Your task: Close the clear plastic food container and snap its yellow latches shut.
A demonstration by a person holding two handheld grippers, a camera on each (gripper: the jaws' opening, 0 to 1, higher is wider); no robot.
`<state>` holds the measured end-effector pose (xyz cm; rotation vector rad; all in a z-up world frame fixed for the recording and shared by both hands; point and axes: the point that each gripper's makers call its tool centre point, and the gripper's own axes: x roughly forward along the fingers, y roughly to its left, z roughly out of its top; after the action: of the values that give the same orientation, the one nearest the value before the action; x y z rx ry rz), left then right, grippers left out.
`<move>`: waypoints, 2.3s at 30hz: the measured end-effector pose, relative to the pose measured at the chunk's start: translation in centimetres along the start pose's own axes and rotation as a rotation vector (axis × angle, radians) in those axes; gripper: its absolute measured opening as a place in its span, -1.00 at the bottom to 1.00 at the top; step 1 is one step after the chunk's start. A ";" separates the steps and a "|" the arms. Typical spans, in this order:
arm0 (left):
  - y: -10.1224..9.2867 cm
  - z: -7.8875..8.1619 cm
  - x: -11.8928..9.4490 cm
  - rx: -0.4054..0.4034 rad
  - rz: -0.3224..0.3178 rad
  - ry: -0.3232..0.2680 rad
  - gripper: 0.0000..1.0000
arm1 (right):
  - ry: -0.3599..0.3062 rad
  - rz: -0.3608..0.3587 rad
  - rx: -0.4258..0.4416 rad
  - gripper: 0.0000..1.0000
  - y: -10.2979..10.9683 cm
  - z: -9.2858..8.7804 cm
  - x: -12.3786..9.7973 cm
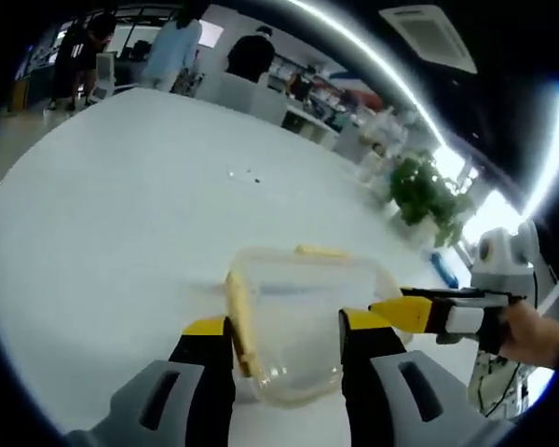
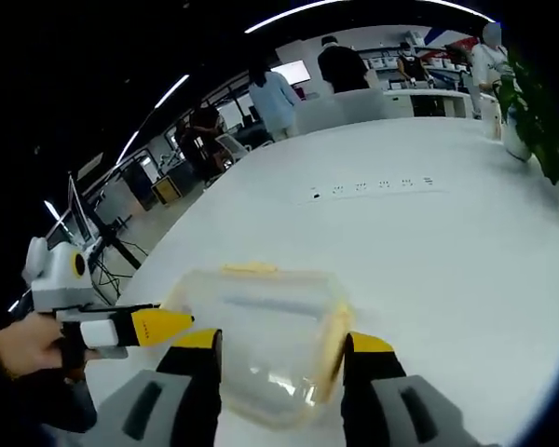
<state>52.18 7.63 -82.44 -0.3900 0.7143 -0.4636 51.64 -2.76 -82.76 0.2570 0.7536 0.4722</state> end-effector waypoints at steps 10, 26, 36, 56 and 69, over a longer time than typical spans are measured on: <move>0.3 0.8 0.8 0.031 -0.026 -0.006 -0.15 | -0.027 -0.020 0.027 0.01 -0.2 0.7 0.5; 0.4 0.8 0.3 -0.021 -0.058 -0.020 -0.16 | -0.074 -0.005 0.092 0.00 -0.7 0.9 0.2; 1.1 1.6 -2.0 -0.079 -0.047 -0.097 -0.11 | -0.088 0.000 0.084 0.15 -0.3 0.5 -1.5; -1.7 0.4 -7.3 0.125 -0.065 -0.104 0.13 | -0.098 0.008 0.001 0.26 1.7 -1.0 -6.4; -2.3 -1.6 -10.5 0.156 -0.066 -0.106 0.23 | -0.105 0.015 -0.038 0.30 3.2 -2.8 -9.4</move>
<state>43.48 10.99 -76.91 -0.2904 0.5593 -0.5535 42.73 -4.56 -77.88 0.2501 0.6404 0.4837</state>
